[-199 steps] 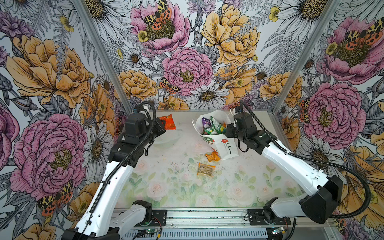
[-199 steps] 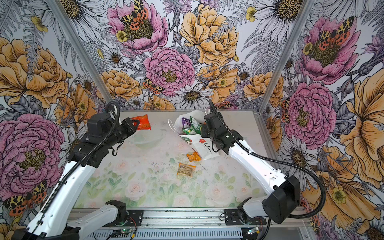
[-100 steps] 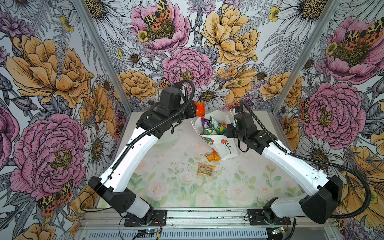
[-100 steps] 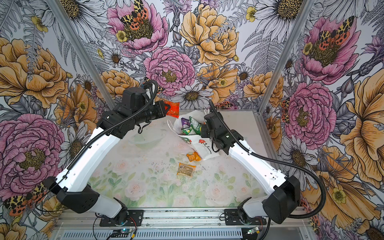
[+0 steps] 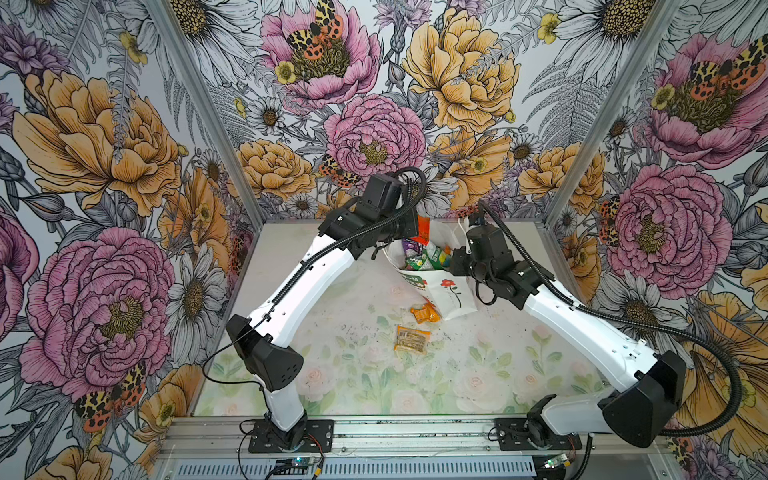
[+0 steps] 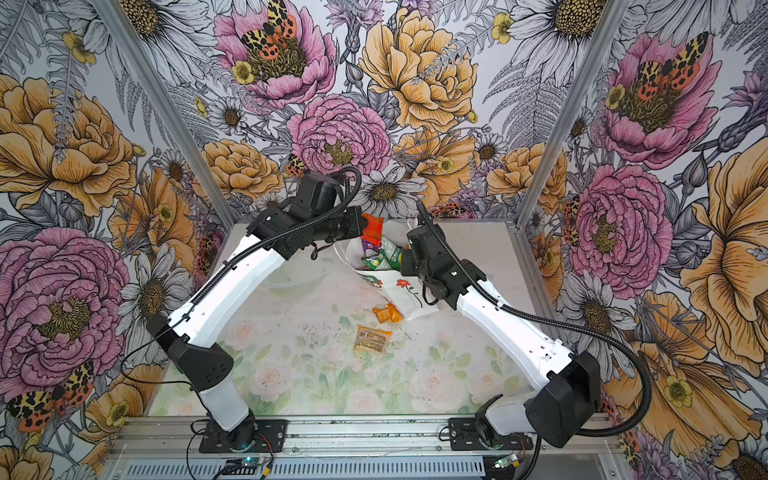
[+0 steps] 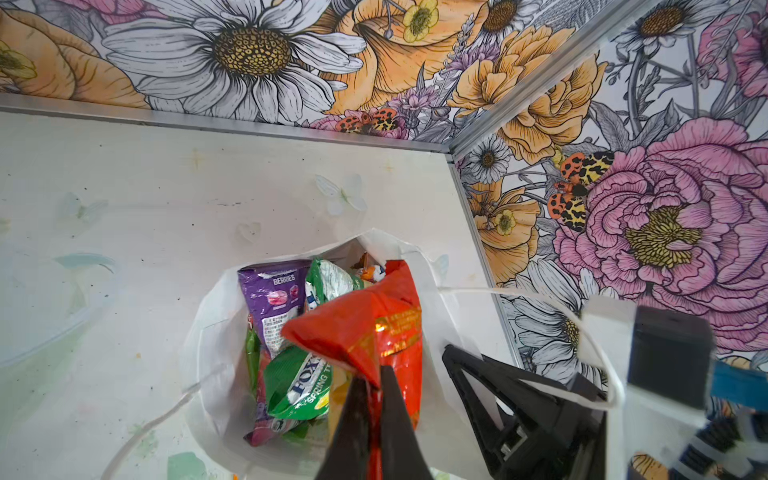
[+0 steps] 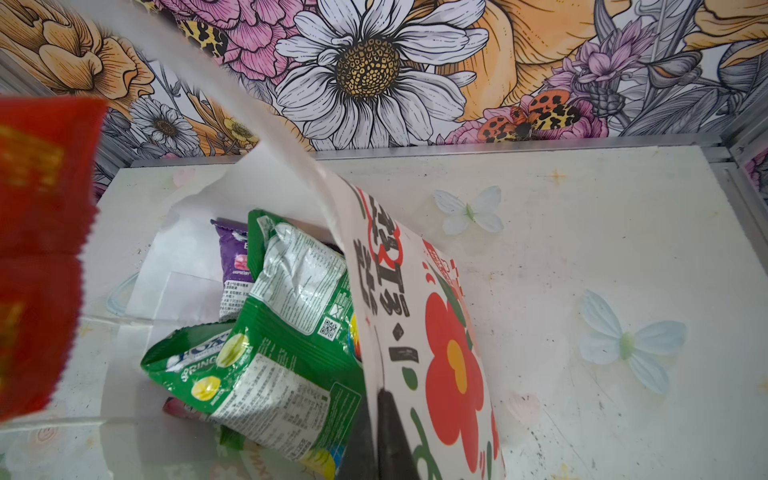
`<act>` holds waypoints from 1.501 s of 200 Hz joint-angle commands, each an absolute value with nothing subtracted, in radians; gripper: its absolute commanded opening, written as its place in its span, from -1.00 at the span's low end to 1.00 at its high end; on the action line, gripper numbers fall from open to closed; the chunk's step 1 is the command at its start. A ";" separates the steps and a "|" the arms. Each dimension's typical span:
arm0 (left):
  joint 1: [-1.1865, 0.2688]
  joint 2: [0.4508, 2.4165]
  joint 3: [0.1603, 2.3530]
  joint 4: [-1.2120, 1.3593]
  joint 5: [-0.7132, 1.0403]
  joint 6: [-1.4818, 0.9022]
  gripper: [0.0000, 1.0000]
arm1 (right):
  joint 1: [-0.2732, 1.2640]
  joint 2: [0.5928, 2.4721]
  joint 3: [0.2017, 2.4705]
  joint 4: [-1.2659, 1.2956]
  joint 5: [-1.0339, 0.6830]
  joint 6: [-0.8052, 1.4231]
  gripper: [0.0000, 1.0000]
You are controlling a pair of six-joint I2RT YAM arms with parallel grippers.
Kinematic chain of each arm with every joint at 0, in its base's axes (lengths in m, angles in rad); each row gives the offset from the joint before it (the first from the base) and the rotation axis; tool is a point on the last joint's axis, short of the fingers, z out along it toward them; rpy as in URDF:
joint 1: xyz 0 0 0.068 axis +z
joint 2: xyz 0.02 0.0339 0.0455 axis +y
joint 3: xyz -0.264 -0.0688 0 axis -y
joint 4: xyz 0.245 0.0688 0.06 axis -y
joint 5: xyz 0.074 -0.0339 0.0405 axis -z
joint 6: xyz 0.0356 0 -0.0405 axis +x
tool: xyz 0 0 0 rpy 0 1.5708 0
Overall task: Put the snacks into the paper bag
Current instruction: 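Lift the red packet with the left gripper toward the paper bag, then lower the red packet into the bag held by the right gripper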
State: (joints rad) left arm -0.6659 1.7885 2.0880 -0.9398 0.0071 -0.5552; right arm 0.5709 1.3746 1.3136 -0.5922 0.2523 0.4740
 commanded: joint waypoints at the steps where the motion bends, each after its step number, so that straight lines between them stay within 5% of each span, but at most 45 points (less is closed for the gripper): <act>1: -0.679 1.844 2.132 -0.953 -0.003 -0.579 -0.89 | 0.580 1.344 1.345 -0.589 0.241 0.483 -1.00; 300: -0.759 2.186 2.377 -0.977 -0.176 -0.716 -0.80 | 0.578 1.321 1.308 -0.588 0.260 0.485 -1.00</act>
